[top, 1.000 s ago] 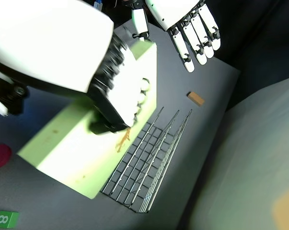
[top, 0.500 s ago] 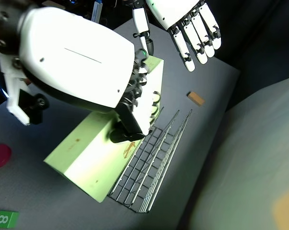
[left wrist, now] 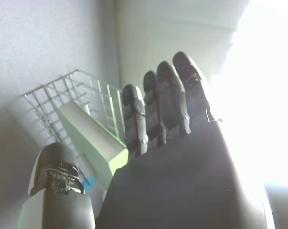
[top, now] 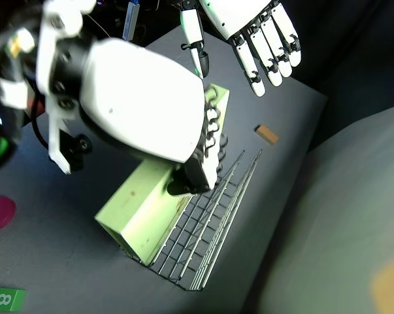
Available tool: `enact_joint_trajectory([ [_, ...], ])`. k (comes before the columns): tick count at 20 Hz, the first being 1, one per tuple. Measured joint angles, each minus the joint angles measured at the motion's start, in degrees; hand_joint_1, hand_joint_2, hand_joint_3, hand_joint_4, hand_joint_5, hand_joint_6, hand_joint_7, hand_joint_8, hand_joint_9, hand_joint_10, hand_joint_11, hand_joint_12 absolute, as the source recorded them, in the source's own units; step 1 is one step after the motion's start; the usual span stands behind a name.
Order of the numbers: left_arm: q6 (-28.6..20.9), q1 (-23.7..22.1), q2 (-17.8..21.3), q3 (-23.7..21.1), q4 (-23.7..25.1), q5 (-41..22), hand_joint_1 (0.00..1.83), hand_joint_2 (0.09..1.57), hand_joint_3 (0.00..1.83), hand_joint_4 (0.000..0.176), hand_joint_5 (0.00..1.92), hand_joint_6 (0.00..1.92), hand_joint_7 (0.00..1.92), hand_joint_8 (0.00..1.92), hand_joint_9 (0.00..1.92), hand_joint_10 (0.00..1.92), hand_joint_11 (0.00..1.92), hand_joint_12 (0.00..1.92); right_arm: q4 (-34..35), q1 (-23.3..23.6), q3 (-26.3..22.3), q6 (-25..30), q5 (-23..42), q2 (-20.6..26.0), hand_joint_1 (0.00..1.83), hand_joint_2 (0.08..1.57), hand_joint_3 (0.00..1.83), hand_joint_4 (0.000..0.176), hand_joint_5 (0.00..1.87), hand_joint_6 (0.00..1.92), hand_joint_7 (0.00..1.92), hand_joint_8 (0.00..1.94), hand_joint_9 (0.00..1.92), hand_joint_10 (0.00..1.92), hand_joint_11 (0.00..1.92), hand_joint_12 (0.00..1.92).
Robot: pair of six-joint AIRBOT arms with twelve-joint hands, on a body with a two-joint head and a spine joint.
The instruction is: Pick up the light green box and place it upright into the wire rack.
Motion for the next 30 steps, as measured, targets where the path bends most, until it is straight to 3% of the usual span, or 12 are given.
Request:
enact_joint_trajectory([
  [7, 0.0, -0.1, 0.0, 0.0, -0.2, 0.3, 0.16, 1.19, 0.00, 0.054, 0.31, 0.00, 0.25, 0.00, 0.21, 0.00, 0.00, 0.49, -0.4, -2.9, 2.1, 2.8, 3.0, -0.9, 1.36, 1.16, 0.00, 0.000, 0.80, 1.03, 0.91, 1.10, 0.89, 1.39, 0.86, 1.42],
  [19, 0.0, -0.1, 0.0, 0.0, -0.2, 0.4, 0.14, 1.19, 0.00, 0.058, 0.30, 0.00, 0.24, 0.00, 0.19, 0.00, 0.00, 0.45, -7.6, -7.1, 2.8, 8.3, 4.5, -1.2, 1.37, 1.15, 0.00, 0.000, 0.81, 1.01, 0.95, 1.04, 0.90, 1.38, 0.89, 1.39],
  [27, 0.5, -0.2, 0.0, -0.4, -0.3, 0.5, 0.15, 1.19, 0.00, 0.059, 0.30, 0.00, 0.24, 0.00, 0.18, 0.00, 0.00, 0.43, -6.9, -7.1, 3.0, 8.3, 4.0, -1.2, 1.35, 1.19, 0.00, 0.000, 0.74, 1.20, 0.84, 1.18, 0.79, 1.46, 0.70, 1.48],
  [28, 0.5, -0.2, 0.0, -0.4, -0.3, 0.5, 0.14, 1.19, 0.00, 0.061, 0.30, 0.00, 0.24, 0.00, 0.18, 0.00, 0.00, 0.44, -6.8, -7.1, 3.0, 8.3, 4.0, -1.1, 1.20, 1.22, 0.00, 0.000, 0.75, 1.25, 0.81, 1.32, 0.66, 1.20, 0.64, 1.50],
  [29, 0.5, -0.2, 0.0, -0.4, -0.2, 0.5, 0.14, 1.19, 0.00, 0.062, 0.30, 0.00, 0.23, 0.00, 0.17, 0.00, 0.00, 0.45, -6.8, -7.1, 3.0, 8.3, 3.9, -1.1, 1.16, 1.24, 0.00, 0.000, 0.70, 1.30, 0.77, 1.41, 0.57, 1.09, 0.57, 1.50],
  [30, 0.5, -0.2, 0.0, -0.4, -0.2, 0.5, 0.14, 1.19, 0.00, 0.062, 0.30, 0.00, 0.24, 0.00, 0.17, 0.00, 0.00, 0.45, -6.7, -7.1, 3.0, 8.3, 3.9, -1.0, 1.11, 1.18, 0.00, 0.000, 0.60, 0.68, 0.64, 0.82, 0.50, 0.92, 0.49, 1.46],
])
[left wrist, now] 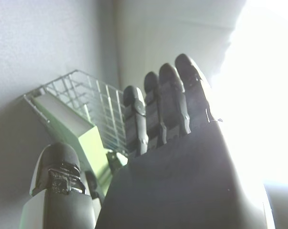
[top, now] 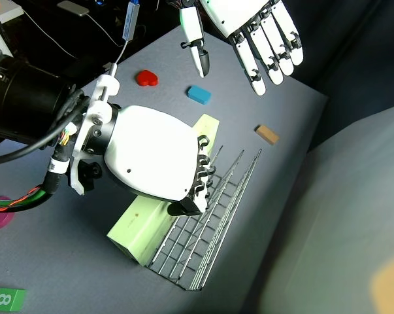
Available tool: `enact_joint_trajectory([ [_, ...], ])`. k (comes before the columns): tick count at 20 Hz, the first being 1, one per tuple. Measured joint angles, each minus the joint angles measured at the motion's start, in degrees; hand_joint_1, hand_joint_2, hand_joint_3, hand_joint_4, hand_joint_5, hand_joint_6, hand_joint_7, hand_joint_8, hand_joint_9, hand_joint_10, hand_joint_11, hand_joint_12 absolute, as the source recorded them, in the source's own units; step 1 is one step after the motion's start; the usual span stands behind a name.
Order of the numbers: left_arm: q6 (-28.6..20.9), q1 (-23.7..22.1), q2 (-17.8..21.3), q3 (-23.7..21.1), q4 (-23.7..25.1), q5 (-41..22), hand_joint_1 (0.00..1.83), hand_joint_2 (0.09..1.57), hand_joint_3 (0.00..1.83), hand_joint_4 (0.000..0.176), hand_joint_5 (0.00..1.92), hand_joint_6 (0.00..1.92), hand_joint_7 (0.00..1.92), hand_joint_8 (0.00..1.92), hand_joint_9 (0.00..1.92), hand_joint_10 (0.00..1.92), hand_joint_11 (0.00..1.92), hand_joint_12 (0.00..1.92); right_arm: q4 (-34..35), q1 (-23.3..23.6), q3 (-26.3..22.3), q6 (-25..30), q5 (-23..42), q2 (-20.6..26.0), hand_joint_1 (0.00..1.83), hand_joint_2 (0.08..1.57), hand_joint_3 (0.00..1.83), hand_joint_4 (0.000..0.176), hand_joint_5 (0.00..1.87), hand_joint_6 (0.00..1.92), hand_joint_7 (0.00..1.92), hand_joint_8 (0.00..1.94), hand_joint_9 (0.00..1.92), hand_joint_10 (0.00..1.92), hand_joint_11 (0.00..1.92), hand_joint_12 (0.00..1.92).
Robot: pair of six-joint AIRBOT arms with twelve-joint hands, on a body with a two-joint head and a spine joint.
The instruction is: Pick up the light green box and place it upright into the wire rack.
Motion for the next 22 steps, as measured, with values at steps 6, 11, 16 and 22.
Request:
enact_joint_trajectory([
  [6, 0.0, 0.0, 0.0, 0.0, -0.1, 0.2, 0.16, 1.19, 0.00, 0.061, 0.32, 0.01, 0.25, 0.00, 0.18, 0.00, 0.00, 0.50, 0.3, 0.3, -1.5, -0.7, -0.1, 1.0, 0.89, 1.08, 0.00, 0.000, 0.50, 0.00, 0.52, 0.00, 0.46, 0.09, 0.15, 1.22],
  [11, -1.4, 0.0, 0.0, -0.4, -0.7, 0.3, 0.16, 1.20, 0.00, 0.061, 0.33, 0.00, 0.25, 0.00, 0.20, 0.00, 0.00, 0.55, 0.2, 4.0, -4.9, -0.8, -0.2, 4.9, 0.80, 1.06, 0.00, 0.000, 0.38, 0.00, 0.43, 0.00, 0.36, 0.02, 0.05, 1.17],
  [16, -2.7, 0.0, 0.0, -1.7, -0.9, 0.2, 0.16, 1.20, 0.00, 0.061, 0.33, 0.00, 0.26, 0.00, 0.20, 0.00, 0.00, 0.55, 0.0, 6.9, -13.8, -3.7, -0.4, 14.1, 0.78, 1.04, 0.00, 0.000, 0.37, 0.00, 0.37, 0.00, 0.31, 0.00, 0.01, 1.16],
  [22, -6.4, 0.8, 0.0, -4.3, -0.4, -0.2, 0.16, 1.20, 0.00, 0.061, 0.33, 0.00, 0.26, 0.00, 0.20, 0.00, 0.00, 0.56, 1.0, 7.8, -27.8, -10.2, -7.5, 22.6, 0.79, 1.02, 0.00, 0.000, 0.36, 0.00, 0.39, 0.01, 0.33, 0.01, 0.02, 1.17],
])
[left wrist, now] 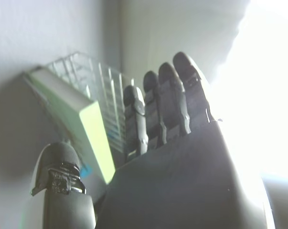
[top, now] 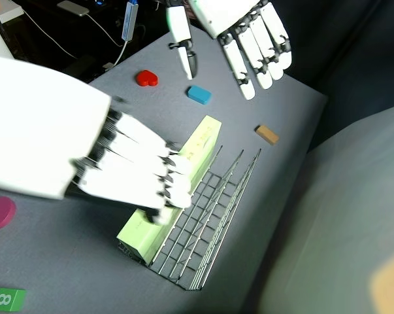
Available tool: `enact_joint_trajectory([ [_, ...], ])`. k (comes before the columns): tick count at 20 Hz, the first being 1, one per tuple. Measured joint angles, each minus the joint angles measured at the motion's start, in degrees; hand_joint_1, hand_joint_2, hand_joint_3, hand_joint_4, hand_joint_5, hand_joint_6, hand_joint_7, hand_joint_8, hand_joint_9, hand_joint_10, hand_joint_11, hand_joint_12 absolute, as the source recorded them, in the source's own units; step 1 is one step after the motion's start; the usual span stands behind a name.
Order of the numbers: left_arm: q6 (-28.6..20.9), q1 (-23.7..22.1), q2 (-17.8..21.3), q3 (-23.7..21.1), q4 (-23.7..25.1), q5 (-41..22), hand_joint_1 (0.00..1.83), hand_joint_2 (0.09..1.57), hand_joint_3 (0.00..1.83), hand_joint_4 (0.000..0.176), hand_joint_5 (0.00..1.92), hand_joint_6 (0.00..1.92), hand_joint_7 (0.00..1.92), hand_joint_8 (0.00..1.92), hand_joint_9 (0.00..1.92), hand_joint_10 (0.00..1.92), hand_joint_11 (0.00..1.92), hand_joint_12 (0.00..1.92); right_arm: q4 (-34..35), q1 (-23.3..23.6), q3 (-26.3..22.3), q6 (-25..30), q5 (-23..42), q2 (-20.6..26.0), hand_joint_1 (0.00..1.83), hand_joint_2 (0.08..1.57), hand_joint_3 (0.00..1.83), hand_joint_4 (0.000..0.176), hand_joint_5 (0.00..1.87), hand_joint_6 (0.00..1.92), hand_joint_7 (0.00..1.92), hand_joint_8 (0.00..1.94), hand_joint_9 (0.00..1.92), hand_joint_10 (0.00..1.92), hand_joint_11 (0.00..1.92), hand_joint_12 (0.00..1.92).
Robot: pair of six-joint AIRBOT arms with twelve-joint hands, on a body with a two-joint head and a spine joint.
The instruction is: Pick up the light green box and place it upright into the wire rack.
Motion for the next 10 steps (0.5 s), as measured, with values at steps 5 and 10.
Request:
enact_joint_trajectory([
  [5, -3.7, 1.9, -1.0, -2.1, 1.4, 0.9, 0.20, 1.23, 0.00, 0.003, 0.74, 0.01, 0.78, 0.06, 0.70, 0.34, 0.31, 1.19, 7.5, 1.1, -6.8, -3.0, -2.9, 8.8, 0.83, 1.22, 0.00, 0.133, 0.74, 1.10, 0.74, 0.69, 0.54, 1.42, 0.52, 1.74],
  [10, -8.6, 3.3, -4.0, -3.1, 3.7, 0.9, 0.48, 1.22, 0.00, 0.000, 0.57, 1.77, 0.64, 1.84, 0.74, 1.91, 0.87, 1.91, 7.1, 0.9, -7.5, 0.7, -2.4, 9.7, 0.61, 1.23, 0.00, 0.000, 0.69, 1.92, 0.86, 1.94, 1.07, 1.92, 1.37, 1.92],
])
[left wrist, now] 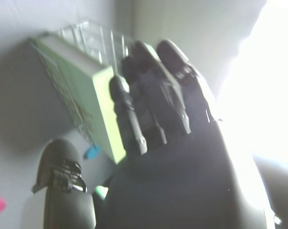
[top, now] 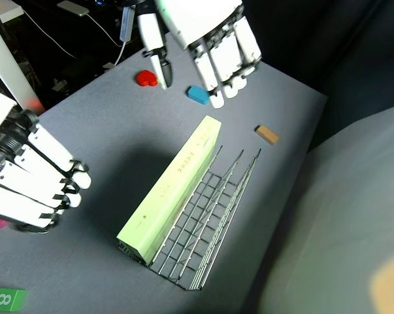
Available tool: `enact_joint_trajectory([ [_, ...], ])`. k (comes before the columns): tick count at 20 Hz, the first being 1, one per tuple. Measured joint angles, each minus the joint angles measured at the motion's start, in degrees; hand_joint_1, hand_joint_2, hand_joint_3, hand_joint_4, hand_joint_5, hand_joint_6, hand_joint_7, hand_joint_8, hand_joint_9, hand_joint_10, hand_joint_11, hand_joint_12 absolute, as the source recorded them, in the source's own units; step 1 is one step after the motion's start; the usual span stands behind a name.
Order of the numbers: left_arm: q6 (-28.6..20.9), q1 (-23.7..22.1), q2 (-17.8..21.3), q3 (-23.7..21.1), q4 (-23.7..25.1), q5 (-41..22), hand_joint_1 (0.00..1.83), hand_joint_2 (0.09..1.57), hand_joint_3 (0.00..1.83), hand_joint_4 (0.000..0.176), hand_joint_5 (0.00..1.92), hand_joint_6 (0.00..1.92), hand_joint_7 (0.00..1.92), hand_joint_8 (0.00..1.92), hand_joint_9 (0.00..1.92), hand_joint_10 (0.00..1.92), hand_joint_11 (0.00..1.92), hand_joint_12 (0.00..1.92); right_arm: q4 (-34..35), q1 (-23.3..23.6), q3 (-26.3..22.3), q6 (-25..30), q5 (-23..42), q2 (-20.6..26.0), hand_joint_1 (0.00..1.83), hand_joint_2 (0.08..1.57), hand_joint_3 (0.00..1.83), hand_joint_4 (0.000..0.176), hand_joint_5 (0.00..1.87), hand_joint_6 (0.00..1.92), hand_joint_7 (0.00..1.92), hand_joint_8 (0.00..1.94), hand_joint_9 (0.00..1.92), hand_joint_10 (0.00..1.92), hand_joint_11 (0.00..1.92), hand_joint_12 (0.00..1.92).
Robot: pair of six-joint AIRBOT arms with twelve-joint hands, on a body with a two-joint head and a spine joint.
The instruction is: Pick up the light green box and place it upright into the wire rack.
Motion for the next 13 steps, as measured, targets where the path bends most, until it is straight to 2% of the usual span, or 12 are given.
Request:
enact_joint_trajectory([
  [1, -1.7, 0.4, -0.3, -0.1, 0.2, 0.5, 0.51, 1.23, 0.00, 0.000, 0.62, 1.89, 0.71, 1.90, 0.80, 1.92, 0.95, 1.92, -0.3, -0.2, -0.1, 0.7, 1.0, 0.0, 0.62, 1.24, 0.00, 0.000, 0.78, 1.92, 0.95, 1.94, 1.19, 1.92, 1.53, 1.92],
  [3, -2.0, 0.9, -0.4, -0.6, 0.7, 0.9, 0.53, 1.25, 0.00, 0.000, 0.85, 1.92, 0.92, 1.92, 0.98, 1.92, 1.12, 1.92, -0.3, -0.6, -0.2, 0.9, 2.0, -0.1, 0.62, 1.27, 0.01, 0.000, 0.94, 1.92, 1.15, 1.94, 1.45, 1.92, 1.71, 1.92],
  [6, -4.0, 2.3, -0.8, -1.4, 1.3, 0.9, 0.53, 1.28, 0.00, 0.000, 1.22, 1.92, 1.28, 1.92, 1.31, 1.92, 1.38, 1.92, -0.1, -1.2, -0.3, 0.9, 2.7, -0.1, 0.52, 1.43, 0.00, 0.000, 1.23, 1.92, 1.44, 1.94, 1.63, 1.92, 1.84, 1.92],
  [7, -4.4, 2.4, -0.8, -1.5, 1.1, 0.9, 0.52, 1.30, 0.00, 0.009, 1.26, 1.92, 1.32, 1.92, 1.36, 1.92, 1.43, 1.92, -0.2, -1.2, -0.3, 0.9, 2.7, -0.1, 0.54, 1.45, 0.00, 0.135, 1.28, 1.92, 1.47, 1.94, 1.64, 1.92, 1.85, 1.92],
  [8, -4.6, 2.4, -1.2, -1.5, 1.5, 0.8, 0.51, 1.33, 0.01, 0.031, 1.28, 1.92, 1.35, 1.92, 1.40, 1.92, 1.47, 1.92, -0.5, -1.2, -0.3, 0.9, 2.8, -0.1, 0.59, 1.45, 0.00, 0.168, 1.29, 1.92, 1.49, 1.94, 1.64, 1.92, 1.84, 1.92],
  [10, -5.0, 2.4, -1.7, -1.5, 1.9, 0.9, 0.50, 1.37, 0.01, 0.052, 1.28, 1.92, 1.39, 1.92, 1.44, 1.92, 1.53, 1.92, -0.4, -1.2, -0.3, 0.9, 3.1, -0.1, 0.62, 1.45, 0.00, 0.176, 1.29, 1.92, 1.49, 1.94, 1.63, 1.92, 1.84, 1.92],
  [13, -5.0, 2.4, -2.4, -1.5, 1.9, 1.1, 0.51, 1.38, 0.01, 0.067, 1.25, 1.92, 1.38, 1.92, 1.44, 1.92, 1.53, 1.92, -0.5, -1.5, -0.4, 0.9, 3.4, -0.1, 0.62, 1.47, 0.00, 0.176, 1.25, 1.92, 1.45, 1.94, 1.61, 1.92, 1.83, 1.92],
])
